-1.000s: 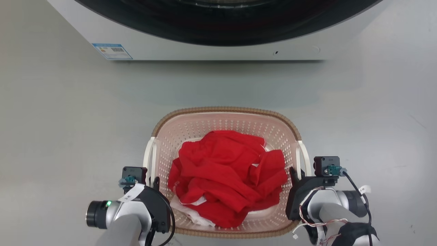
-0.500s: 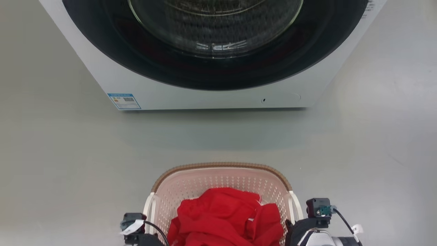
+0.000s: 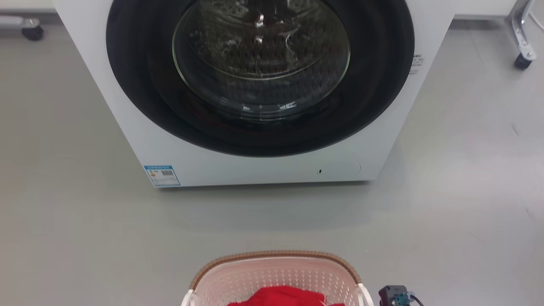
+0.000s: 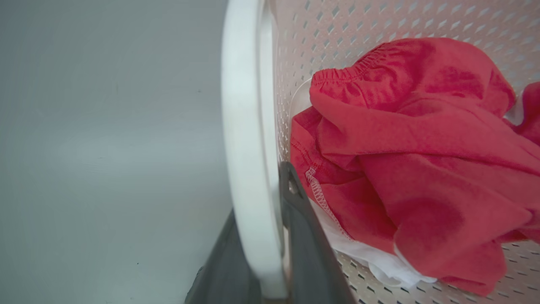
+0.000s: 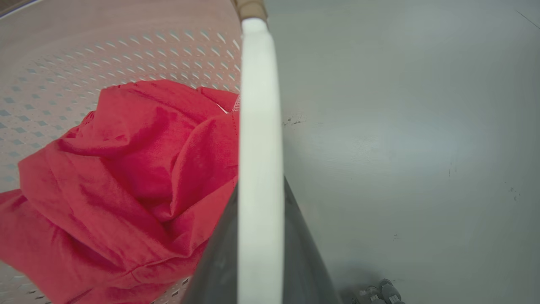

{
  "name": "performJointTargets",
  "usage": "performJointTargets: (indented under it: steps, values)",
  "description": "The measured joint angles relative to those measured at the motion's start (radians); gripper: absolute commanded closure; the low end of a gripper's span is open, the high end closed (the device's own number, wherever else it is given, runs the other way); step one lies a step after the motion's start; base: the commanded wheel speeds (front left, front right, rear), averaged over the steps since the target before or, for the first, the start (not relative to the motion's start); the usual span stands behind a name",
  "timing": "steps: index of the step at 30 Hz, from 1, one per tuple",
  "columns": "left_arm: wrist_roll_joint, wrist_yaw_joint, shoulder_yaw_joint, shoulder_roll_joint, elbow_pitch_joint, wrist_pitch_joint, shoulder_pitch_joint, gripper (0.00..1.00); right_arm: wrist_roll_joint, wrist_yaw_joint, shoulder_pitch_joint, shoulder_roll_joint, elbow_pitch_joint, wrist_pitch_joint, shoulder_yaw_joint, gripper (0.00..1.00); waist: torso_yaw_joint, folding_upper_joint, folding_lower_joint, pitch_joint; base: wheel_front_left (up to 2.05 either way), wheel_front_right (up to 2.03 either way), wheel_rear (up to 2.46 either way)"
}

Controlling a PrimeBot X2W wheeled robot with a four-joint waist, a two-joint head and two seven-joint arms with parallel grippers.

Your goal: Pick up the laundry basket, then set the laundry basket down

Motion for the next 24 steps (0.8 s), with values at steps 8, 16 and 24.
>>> performJointTargets:
  steps: [8, 16, 24]
  values:
    - [-0.011, 0.004, -0.018, 0.002, -0.010, 0.013, 0.043, 1.00, 0.029, -0.005, 0.035, -0.004, -0.003, 0.012, 0.030, 1.00, -0.004, 0.0000, 0.0001, -0.070, 0.00, 0.00, 0.00]
    - [-0.014, 0.009, -0.037, 0.006, -0.013, 0.027, 0.052, 1.00, 0.063, -0.008, 0.046, -0.006, -0.007, 0.014, 0.054, 1.00, -0.006, 0.0001, 0.0001, -0.104, 0.00, 0.00, 0.00]
    - [-0.021, 0.015, -0.044, 0.007, -0.013, 0.029, 0.052, 1.00, 0.087, -0.009, 0.045, -0.008, -0.004, 0.018, 0.073, 1.00, -0.006, 0.0001, 0.0001, -0.108, 0.00, 0.00, 0.00]
